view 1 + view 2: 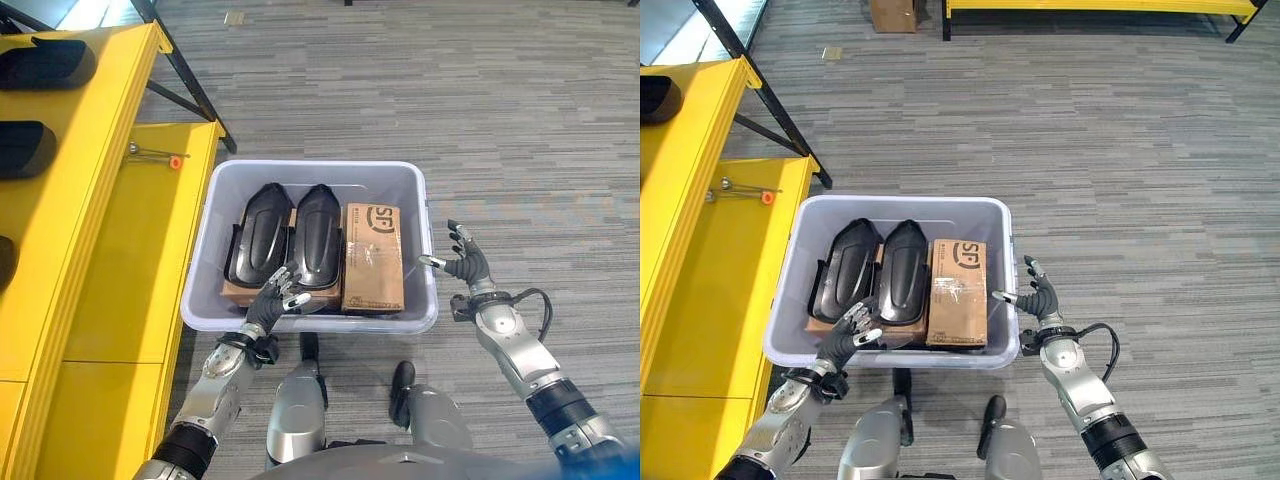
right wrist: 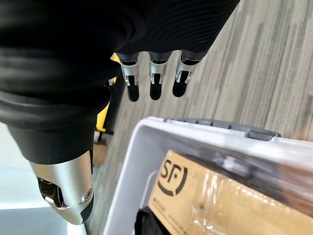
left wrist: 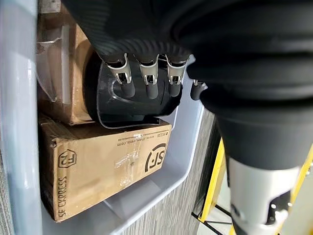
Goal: Move parts from the plastic box to the shelf.
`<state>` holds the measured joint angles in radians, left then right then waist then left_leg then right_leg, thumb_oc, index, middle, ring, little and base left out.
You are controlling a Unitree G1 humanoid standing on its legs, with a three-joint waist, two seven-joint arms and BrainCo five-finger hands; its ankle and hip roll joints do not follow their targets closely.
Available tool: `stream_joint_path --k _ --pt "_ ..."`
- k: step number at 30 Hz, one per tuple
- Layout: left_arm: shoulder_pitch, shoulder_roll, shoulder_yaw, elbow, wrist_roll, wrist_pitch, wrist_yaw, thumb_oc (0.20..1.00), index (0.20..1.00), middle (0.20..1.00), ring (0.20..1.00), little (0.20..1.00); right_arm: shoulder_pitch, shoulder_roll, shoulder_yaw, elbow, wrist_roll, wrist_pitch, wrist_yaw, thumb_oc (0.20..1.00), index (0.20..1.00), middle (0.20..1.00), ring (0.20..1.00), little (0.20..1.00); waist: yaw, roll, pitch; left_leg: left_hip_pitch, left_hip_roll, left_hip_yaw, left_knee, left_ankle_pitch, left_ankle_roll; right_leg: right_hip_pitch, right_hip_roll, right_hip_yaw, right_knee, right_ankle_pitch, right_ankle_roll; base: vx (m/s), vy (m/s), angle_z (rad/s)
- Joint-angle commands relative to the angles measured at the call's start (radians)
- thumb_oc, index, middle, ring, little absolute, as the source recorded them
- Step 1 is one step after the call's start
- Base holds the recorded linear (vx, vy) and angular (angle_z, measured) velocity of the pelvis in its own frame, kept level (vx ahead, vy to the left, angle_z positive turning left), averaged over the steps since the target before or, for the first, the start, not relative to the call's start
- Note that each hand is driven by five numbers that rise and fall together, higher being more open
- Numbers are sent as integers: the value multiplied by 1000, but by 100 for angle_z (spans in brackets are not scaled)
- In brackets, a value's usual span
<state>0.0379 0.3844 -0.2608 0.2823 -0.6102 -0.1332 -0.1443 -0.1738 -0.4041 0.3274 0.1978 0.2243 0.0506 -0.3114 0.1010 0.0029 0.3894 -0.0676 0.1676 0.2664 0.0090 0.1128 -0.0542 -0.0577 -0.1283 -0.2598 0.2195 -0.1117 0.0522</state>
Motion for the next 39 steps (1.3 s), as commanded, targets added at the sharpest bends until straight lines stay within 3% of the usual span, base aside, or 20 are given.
stream_joint_path --k 1,2,4,6,9,10,12,13,16,18,20,22,23,26,27,34,39 --pt "25 32 16 -104 33 -43 41 1000 1000 1000 1000 1000 -58 19 13 -25 23 -43 33 1000 1000 1000 1000 1000 34 -37 -1 2 34 103 40 -87 10 93 -120 -190 117 -33 55 12 -142 -164" --pt "18 27 0 -105 9 -55 61 1000 1000 1000 1000 1000 -69 7 20 -47 19 -56 32 1000 1000 1000 1000 1000 10 -48 16 5 9 76 64 -103 10 41 -28 -128 75 -37 34 17 -152 -139" --pt "-2 30 -16 -114 -23 -82 82 1000 1000 1000 1000 1000 -65 -11 21 -81 3 -99 30 1000 1000 1000 1000 1000 -23 -26 34 -32 -9 28 67 -98 9 3 32 -56 79 -66 -10 -84 -184 1" --pt "-42 26 -17 -96 -25 -102 70 1000 1000 1000 1000 1000 -80 -16 28 -103 -21 -122 5 1000 1000 1000 1000 1000 -30 -14 44 -85 -22 17 85 -76 8 -18 55 -47 37 -37 -32 -192 -232 64" --pt "-68 17 -20 -83 -75 -100 34 1000 1000 1000 1000 1000 -78 -28 19 -122 -23 -145 7 1000 1000 1000 1000 1000 -54 0 54 -108 -7 69 134 -102 -6 -16 42 -75 48 -70 -41 -126 -140 55" --pt "-80 10 -21 -79 -76 -79 3 1000 1000 1000 1000 1000 -73 -28 11 -135 -30 -139 -6 1000 1000 1000 1000 1000 -74 6 52 -92 19 126 143 -110 -2 -27 26 -98 65 -76 -43 -98 -35 55" --pt "-76 3 -23 -87 -47 -77 -5 1000 1000 1000 1000 1000 -71 -26 12 -134 -23 -125 11 1000 1000 1000 1000 1000 -72 4 51 -89 28 79 164 -117 -7 -35 17 -83 95 -85 -46 -35 44 45" --pt "-53 -3 -18 -100 -45 -67 -5 1000 1000 1000 1000 1000 -76 -26 13 -114 -20 -129 37 1000 1000 1000 1000 1000 -63 -2 44 -68 36 -1 170 -127 -8 -47 9 -46 129 -94 -48 -26 166 38" --pt "-28 -12 -3 -100 -42 -61 -7 1000 1000 1000 1000 1000 -88 -29 23 -105 -9 -105 68 1000 1000 1000 1000 1000 -58 -7 15 -24 84 -77 122 -69 -18 -80 -5 -23 163 -87 -53 -1 225 -18" --pt "-10 -27 3 -100 -33 -60 -16 1000 1000 1000 1000 1000 -98 -31 36 -104 -25 -79 80 1000 1000 1000 1000 1000 -64 -9 -10 -4 141 -133 108 25 -45 -107 -26 8 202 -99 -57 16 505 -52" --pt "-6 -28 -11 -98 -26 -68 -9 1000 1000 1000 1000 1000 -125 -41 58 -92 -18 -69 92 1000 1000 1000 1000 1000 -69 4 -26 15 131 -187 96 10 -45 -143 -45 48 247 -108 -53 -21 574 -43" --pt "-8 -22 -23 -102 -22 -66 -10 1000 1000 1000 1000 1000 -129 -44 62 -90 -19 -68 88 1000 1000 1000 1000 1000 -71 14 -23 12 116 -182 83 -3 -45 -148 -55 53 259 -111 -47 -32 352 -33" --pt "-16 -10 -47 -99 -17 -77 -3 1000 1000 1000 1000 1000 -137 -42 66 -74 -29 -77 76 1000 1000 1000 1000 1000 -74 29 -8 -1 91 -158 71 -48 -39 -145 -74 57 261 -107 -35 -52 345 -33" --pt "-25 -6 -68 -83 -16 -86 15 1000 1000 1000 1000 1000 -144 -37 63 -53 -33 -84 64 1000 1000 1000 1000 1000 -76 43 3 -9 74 -155 65 -59 -42 -136 -83 63 239 -90 -23 -38 259 11" --pt "-25 -3 -78 -72 -33 -106 19 1000 1000 1000 1000 1000 -143 -44 60 -58 -56 -104 80 1000 1000 1000 1000 1000 -76 46 10 -9 67 -149 52 -61 -44 -131 -89 68 211 -68 -4 -40 163 11" --pt "-22 30 -63 -86 -46 -110 64 1000 1000 1000 1000 1000 -158 -50 48 -104 -33 -104 86 1000 1000 1000 1000 1000 -50 39 36 -7 51 -119 36 -75 -40 -92 -118 33 89 2 41 -38 50 4" --pt "-23 42 -61 -107 -38 -96 70 1000 1000 1000 1000 1000 -192 -27 50 -93 38 -90 99 1000 1000 1000 1000 1000 -29 37 52 -14 48 -110 42 -77 -34 -73 -129 18 56 22 51 -19 -8 0"
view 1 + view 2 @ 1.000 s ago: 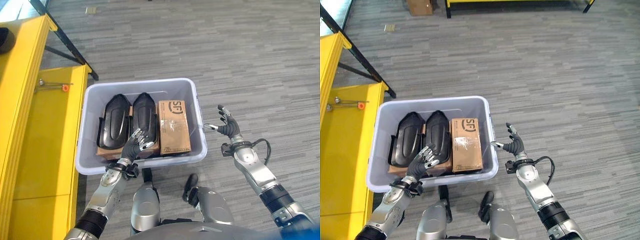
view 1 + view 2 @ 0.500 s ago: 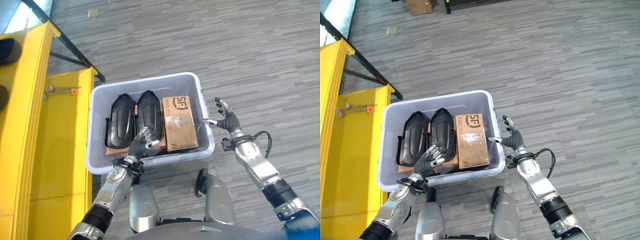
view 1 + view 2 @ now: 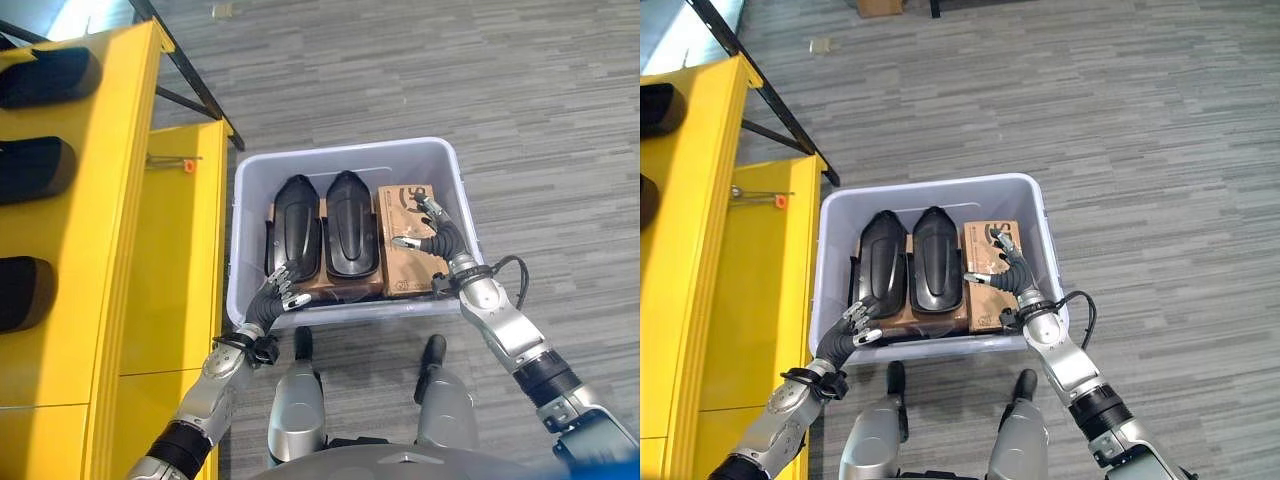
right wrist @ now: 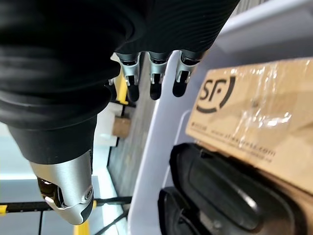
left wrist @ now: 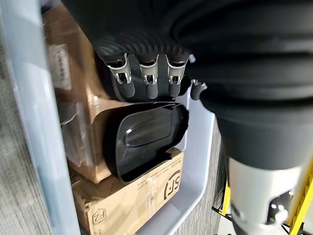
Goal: Move parts from the plastic box to the shelf.
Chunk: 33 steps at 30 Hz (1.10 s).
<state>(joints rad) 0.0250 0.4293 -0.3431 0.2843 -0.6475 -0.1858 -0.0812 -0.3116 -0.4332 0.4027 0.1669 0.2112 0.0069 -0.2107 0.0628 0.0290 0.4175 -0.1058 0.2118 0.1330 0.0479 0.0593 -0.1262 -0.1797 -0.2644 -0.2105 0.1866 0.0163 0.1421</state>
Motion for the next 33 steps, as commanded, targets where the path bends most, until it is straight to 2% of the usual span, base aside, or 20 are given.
stream_joint_path --k 1,3,5,11,17,24,29,33 --pt "-13 0 21 -112 -11 -43 10 1000 1000 1000 1000 1000 -64 8 -26 -60 55 -51 -8 1000 1000 1000 1000 1000 13 11 29 21 5 26 6 -23 39 52 5 -35 83 -103 -37 0 0 0" --pt "-14 0 23 -119 -14 -37 12 1000 1000 1000 1000 1000 -71 12 -26 -62 63 -54 -13 1000 1000 1000 1000 1000 16 10 32 18 5 27 8 -22 40 55 4 -36 78 -99 -36 -9 -1 4" --pt "-36 3 16 -134 -25 -29 14 1000 1000 1000 1000 1000 -106 23 -33 -84 111 -26 -28 1000 1000 1000 1000 1000 21 10 51 -5 5 31 16 -19 40 48 -1 -34 67 -89 -31 -54 20 1" --pt "-78 2 -18 -155 -23 -34 53 1000 1000 1000 1000 1000 -185 69 -36 -58 184 4 -68 1000 1000 1000 1000 1000 29 20 98 -57 -7 30 48 -20 48 14 -6 -27 78 -84 -32 -62 46 0" --pt "-104 10 -26 -194 -58 -36 99 1000 1000 1000 1000 1000 -214 103 11 -80 189 32 -36 1000 1000 1000 1000 1000 42 27 102 -160 -21 30 78 -16 61 -79 -9 -21 98 -75 -32 -52 44 2" --pt "-111 16 -30 -237 -61 -28 131 1000 1000 1000 1000 1000 -221 142 58 -79 267 75 -93 1000 1000 1000 1000 1000 55 31 102 -256 -33 24 96 -10 67 -170 -12 -18 112 -69 -27 -25 7 1" --pt "-115 6 -38 -260 -55 -23 161 1000 1000 1000 1000 1000 -205 171 74 -63 254 56 -177 1000 1000 1000 1000 1000 55 37 102 -304 -36 28 101 -5 71 -220 -7 -16 127 -70 -30 0 0 0" --pt "-114 1 -46 -280 -45 -16 185 1000 1000 1000 1000 1000 -182 179 67 -55 214 14 -257 1000 1000 1000 1000 1000 50 42 102 -340 -38 33 105 -3 74 -263 -6 -11 139 -70 -31 0 0 0"
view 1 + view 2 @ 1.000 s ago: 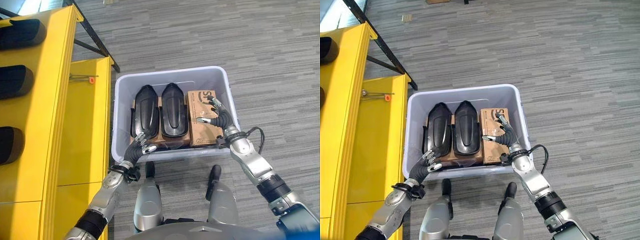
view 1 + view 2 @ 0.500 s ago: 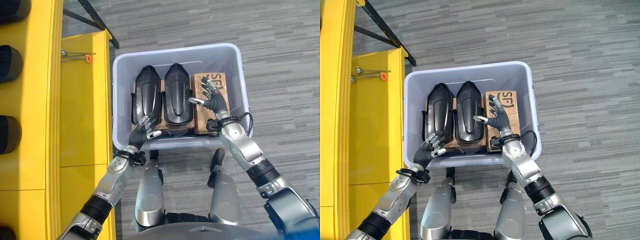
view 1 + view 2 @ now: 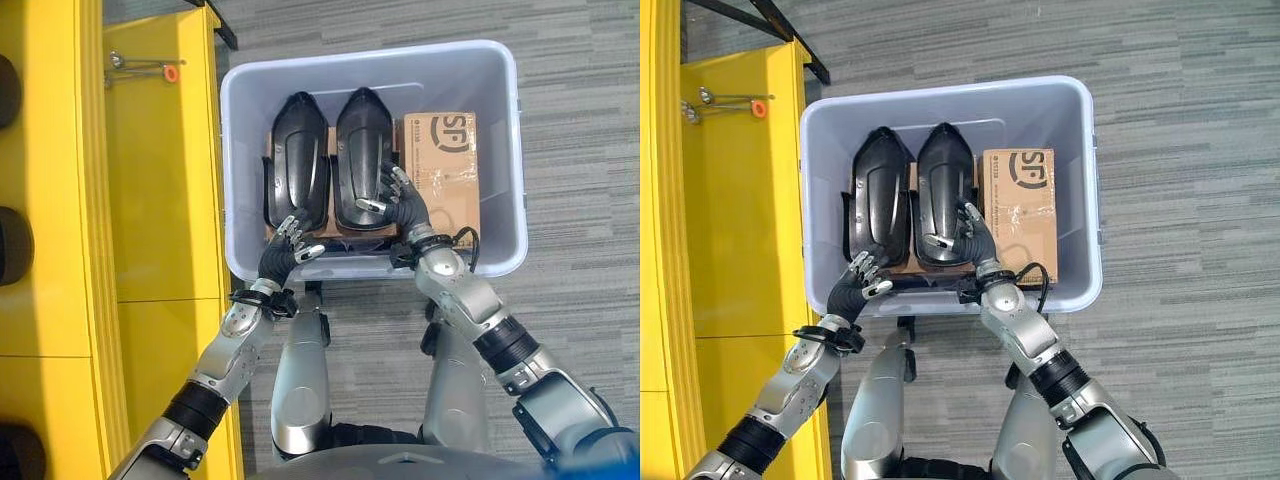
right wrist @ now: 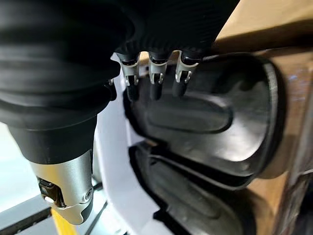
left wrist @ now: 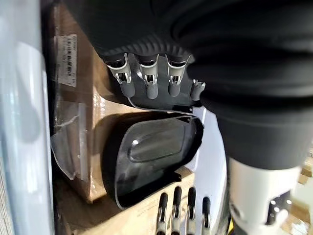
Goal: Move parts from the plastic box to the shelf.
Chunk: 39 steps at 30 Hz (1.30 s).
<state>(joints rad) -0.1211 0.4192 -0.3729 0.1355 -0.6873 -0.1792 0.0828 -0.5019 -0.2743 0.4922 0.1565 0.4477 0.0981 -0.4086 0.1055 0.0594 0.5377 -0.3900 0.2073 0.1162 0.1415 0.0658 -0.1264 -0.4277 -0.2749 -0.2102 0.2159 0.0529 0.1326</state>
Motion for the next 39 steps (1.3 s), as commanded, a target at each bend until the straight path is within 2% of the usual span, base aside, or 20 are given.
stream_joint_path --k 1,7,13,16,21,22,27,34,39 --pt "35 5 -18 -135 0 -25 31 1000 1000 1000 1000 1000 23 19 -32 -43 -31 -110 -64 1000 1000 1000 1000 1000 2 13 -18 -75 -35 54 17 -12 76 -37 5 -7 116 -107 -21 0 0 0" --pt "38 -15 -27 -139 -6 -23 59 1000 1000 1000 1000 1000 66 11 -22 -104 -23 -188 15 1000 1000 1000 1000 1000 -17 20 -18 -120 -36 66 30 -13 77 -94 7 10 128 -104 -21 5 34 -6" --pt "39 -17 -45 -137 -11 -32 64 1000 1000 1000 1000 1000 69 -17 34 -235 -135 -299 117 1000 1000 1000 1000 1000 -22 30 -18 -145 -38 73 36 -9 75 -124 2 16 135 -99 -19 4 21 -5" --pt "37 -13 -56 -140 -4 -30 67 1000 1000 1000 1000 1000 57 -26 58 -291 -176 -290 77 1000 1000 1000 1000 1000 -21 34 -18 -151 -39 73 39 -9 74 -131 0 15 140 -98 -17 4 3 -1" --pt "38 -5 -68 -134 -22 -41 65 1000 1000 1000 1000 1000 38 -38 93 -303 -178 -218 38 1000 1000 1000 1000 1000 -21 37 -18 -157 -39 75 43 -13 72 -142 0 17 144 -100 -17 14 1 0" --pt "51 -4 -75 -136 -23 -36 65 1000 1000 1000 1000 1000 50 -36 103 -296 -183 -205 23 1000 1000 1000 1000 1000 -22 35 -18 -131 -44 71 47 -37 64 -117 -6 20 151 -124 -7 70 -5 -2" --pt "42 -5 -80 -118 -21 -32 66 1000 1000 1000 1000 1000 36 -37 113 -241 -255 -249 -56 1000 1000 1000 1000 1000 -19 33 -18 -148 -41 71 52 -36 64 -131 -8 16 151 -119 -5 13 -2 0" --pt "35 -16 -93 -112 -14 -35 77 1000 1000 1000 1000 1000 34 -28 76 -202 -265 -280 -136 1000 1000 1000 1000 1000 -22 37 -18 -163 -42 71 50 -35 65 -151 -6 17 153 -116 -6 0 0 0" --pt "31 -23 -102 -107 -12 -43 91 1000 1000 1000 1000 1000 56 -32 70 -171 -181 -209 -105 1000 1000 1000 1000 1000 -29 39 -18 -180 -44 75 54 -35 64 -171 -8 22 157 -114 -8 -9 21 -3"
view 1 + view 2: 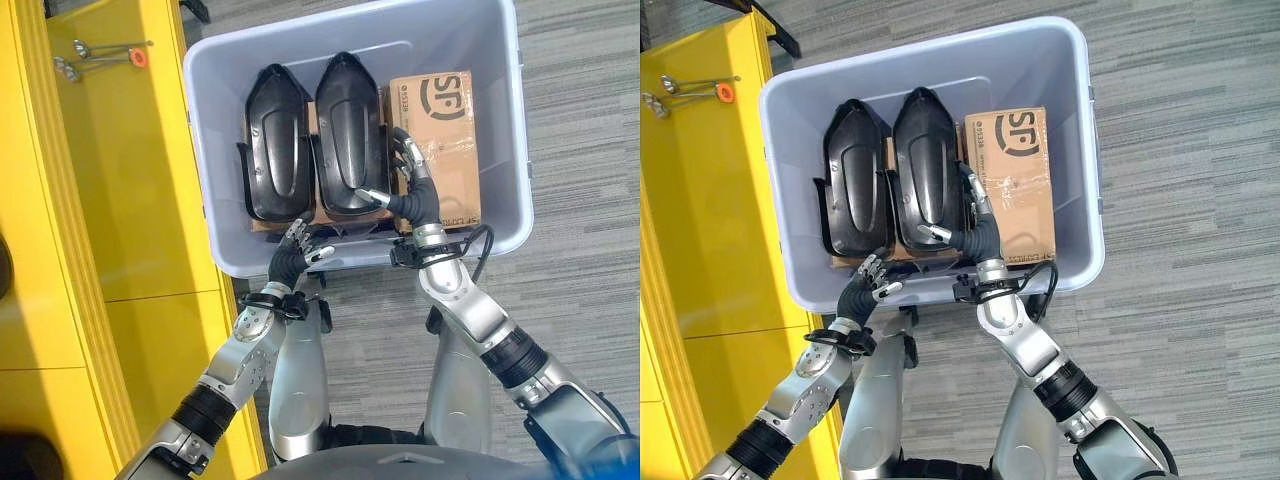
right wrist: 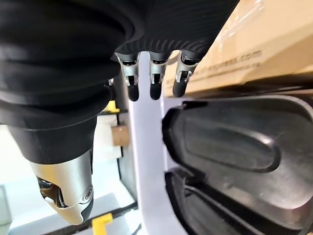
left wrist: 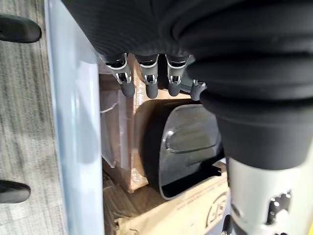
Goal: Move parts from the plastic box to the shelf.
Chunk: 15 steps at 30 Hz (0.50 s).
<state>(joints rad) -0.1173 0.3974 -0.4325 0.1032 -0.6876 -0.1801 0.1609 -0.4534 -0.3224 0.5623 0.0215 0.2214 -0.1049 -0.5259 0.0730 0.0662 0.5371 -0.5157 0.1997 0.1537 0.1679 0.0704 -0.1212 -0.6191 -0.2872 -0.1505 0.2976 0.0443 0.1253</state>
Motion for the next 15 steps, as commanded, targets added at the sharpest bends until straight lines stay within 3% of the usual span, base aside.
stream_joint_path --k 1,4,7,10,15 --pt "28 0 -40 -76 -13 -42 12 1000 1000 1000 1000 1000 13 16 -1 -29 65 10 19 1000 1000 1000 1000 1000 3 32 -17 -57 -37 37 28 -39 59 17 4 -37 75 -105 -1 0 0 0" --pt "32 6 -31 -77 -7 -35 5 1000 1000 1000 1000 1000 32 4 9 6 67 104 114 1000 1000 1000 1000 1000 3 29 -17 -65 -35 37 29 -38 59 12 6 -37 73 -102 -1 0 0 0" --pt "39 14 -20 -82 -7 -29 -6 1000 1000 1000 1000 1000 38 -6 22 19 65 137 175 1000 1000 1000 1000 1000 6 26 -17 -65 -35 36 30 -38 59 15 5 -41 69 -101 0 -3 -15 1" --pt "49 33 -7 -94 -7 -15 -17 1000 1000 1000 1000 1000 52 -27 66 8 108 230 227 1000 1000 1000 1000 1000 14 19 -17 -76 -30 32 36 -35 60 11 7 -49 74 -99 0 -9 -59 1" --pt "69 55 7 -114 -5 -7 -21 1000 1000 1000 1000 1000 85 -62 77 -23 161 280 262 1000 1000 1000 1000 1000 18 7 -17 -82 -26 29 36 -34 60 9 11 -54 71 -97 5 -6 -48 4"
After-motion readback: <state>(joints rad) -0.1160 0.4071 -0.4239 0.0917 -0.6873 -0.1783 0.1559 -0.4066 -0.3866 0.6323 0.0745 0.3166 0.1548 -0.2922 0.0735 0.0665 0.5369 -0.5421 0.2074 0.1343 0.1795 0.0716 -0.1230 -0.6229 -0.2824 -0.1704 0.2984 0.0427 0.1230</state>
